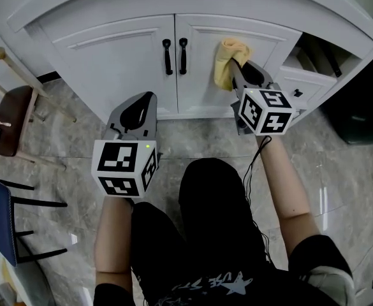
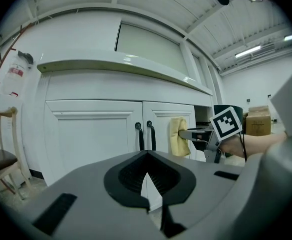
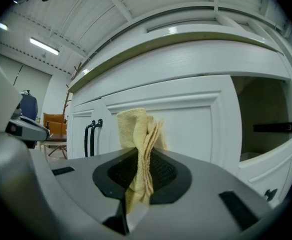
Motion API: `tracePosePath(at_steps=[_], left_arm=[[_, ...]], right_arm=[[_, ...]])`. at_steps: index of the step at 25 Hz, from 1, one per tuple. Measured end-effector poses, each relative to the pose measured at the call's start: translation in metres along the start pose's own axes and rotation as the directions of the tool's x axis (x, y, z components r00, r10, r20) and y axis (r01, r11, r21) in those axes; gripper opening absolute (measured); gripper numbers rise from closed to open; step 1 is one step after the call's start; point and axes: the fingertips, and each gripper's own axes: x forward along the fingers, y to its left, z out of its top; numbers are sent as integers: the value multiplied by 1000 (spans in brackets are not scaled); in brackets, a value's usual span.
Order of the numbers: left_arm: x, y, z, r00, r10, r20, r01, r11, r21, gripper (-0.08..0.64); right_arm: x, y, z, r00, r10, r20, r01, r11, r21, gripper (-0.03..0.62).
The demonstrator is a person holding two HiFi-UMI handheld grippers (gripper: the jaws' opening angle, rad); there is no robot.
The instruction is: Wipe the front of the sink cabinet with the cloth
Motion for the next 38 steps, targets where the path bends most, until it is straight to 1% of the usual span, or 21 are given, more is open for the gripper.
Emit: tracePosePath(at_steps=[7, 13, 15, 19, 23, 25, 28, 31, 33, 35, 38], left_arm=[[18, -18, 2, 999, -45, 4, 45, 999, -14, 16], [28, -33, 5, 997, -83, 10, 83, 996, -14, 17], [30, -35, 4, 996, -91, 7, 91, 996, -16, 16], [28, -40, 3, 994, -105, 8, 105, 994, -26, 17], [26, -38, 8, 995, -102, 22, 103, 994, -29, 17], [23, -35, 7, 995, -96, 21, 97, 995, -35, 16], [17, -31, -1, 996, -92, 8, 93, 994, -57, 16], [11, -28, -9, 996, -93, -7, 93, 994, -63, 17], [7, -23, -13, 996, -85, -14, 84, 995, -61, 17], [2, -17, -17, 997, -72, -20, 70, 995, -66, 16], [-6, -8, -25, 998, -55, -33, 53, 996, -71, 17]], right_arm=[[-23, -53, -2, 995, -100, -15, 100, 995, -5, 63], [-42, -94, 0, 983, -184, -15, 184, 983, -14, 63], [-48, -103, -2, 979, -203, -14, 203, 979, -13, 63], [-60, -118, -11, 968, -248, -42, 247, 968, -33, 63], [-68, -131, -12, 957, -286, -46, 285, 958, -23, 63], [-71, -130, -12, 956, -289, -44, 288, 957, -17, 63], [-69, -108, -13, 969, -242, -44, 241, 970, -21, 63], [-60, -69, -22, 989, -138, -58, 137, 990, -17, 63], [-49, -41, -32, 996, -60, -69, 60, 998, -2, 63], [-37, -14, -44, 997, 11, -78, -10, 1000, 18, 63], [-20, 20, -64, 992, 99, -83, -94, 994, 63, 63]])
